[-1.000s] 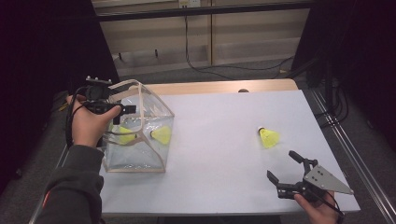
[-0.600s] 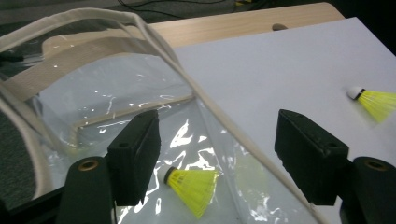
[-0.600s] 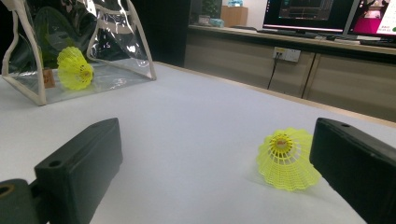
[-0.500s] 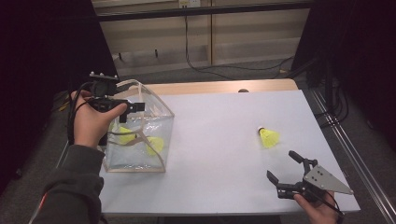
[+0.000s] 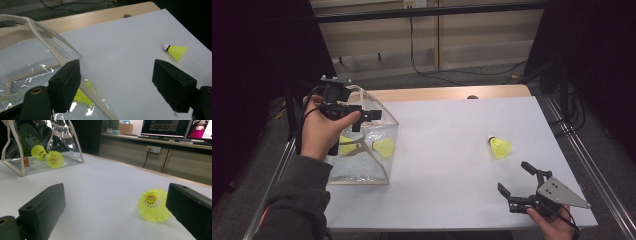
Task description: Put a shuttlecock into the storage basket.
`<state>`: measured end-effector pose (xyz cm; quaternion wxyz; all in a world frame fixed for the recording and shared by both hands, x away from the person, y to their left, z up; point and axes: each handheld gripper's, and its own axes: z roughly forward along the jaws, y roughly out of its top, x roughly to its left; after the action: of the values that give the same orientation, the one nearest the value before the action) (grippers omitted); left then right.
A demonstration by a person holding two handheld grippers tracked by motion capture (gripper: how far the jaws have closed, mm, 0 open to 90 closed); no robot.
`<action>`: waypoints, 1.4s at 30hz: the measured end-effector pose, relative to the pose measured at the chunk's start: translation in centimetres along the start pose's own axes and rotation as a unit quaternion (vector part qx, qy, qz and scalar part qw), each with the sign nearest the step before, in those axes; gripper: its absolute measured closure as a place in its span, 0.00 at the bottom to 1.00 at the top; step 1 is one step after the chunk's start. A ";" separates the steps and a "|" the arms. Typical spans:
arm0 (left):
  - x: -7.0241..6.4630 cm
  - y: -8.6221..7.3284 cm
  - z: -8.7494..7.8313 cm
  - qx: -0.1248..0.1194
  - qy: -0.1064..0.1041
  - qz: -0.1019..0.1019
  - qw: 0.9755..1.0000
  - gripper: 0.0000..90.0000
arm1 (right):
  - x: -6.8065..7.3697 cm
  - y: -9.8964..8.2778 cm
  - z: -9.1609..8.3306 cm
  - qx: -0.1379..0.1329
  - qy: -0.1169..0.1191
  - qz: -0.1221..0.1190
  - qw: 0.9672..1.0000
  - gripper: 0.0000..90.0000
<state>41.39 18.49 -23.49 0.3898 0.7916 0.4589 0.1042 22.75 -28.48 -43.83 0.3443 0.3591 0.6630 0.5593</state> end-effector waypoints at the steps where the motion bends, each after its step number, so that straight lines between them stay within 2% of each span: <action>1: -0.1 0.0 0.0 0.002 -0.001 0.003 1.000 0.25 | 0.0 0.0 0.0 0.000 0.000 -0.001 1.000 0.03; 15: -2.2 -0.1 1.3 0.000 -0.022 0.027 0.999 0.21 | 0.0 0.0 0.0 0.000 -0.001 0.000 1.000 0.03; 27: -3.8 -0.6 2.7 -0.004 -0.037 0.034 0.999 0.19 | 0.0 0.0 0.0 -0.001 0.001 0.000 1.000 0.03; 29: -4.0 -0.6 2.9 0.000 -0.040 0.041 0.998 0.19 | 0.0 0.0 0.0 0.000 -0.001 0.000 1.000 0.03; 34: -4.5 -0.9 3.7 -0.001 -0.044 0.038 0.998 0.18 | 0.0 0.0 0.0 0.000 0.000 0.000 1.000 0.03; 37: -4.7 -1.0 4.2 0.004 -0.049 0.045 0.998 0.18 | 0.0 0.0 0.0 0.000 0.000 0.000 1.000 0.03; 42: -5.1 -1.3 5.0 0.006 -0.054 0.046 0.997 0.18 | -0.1 0.0 0.0 -0.001 -0.001 0.001 1.000 0.03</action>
<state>40.38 12.13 -26.80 0.4035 0.8190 0.4007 0.0766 22.80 -28.54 -43.84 0.3445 0.3601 0.6620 0.5598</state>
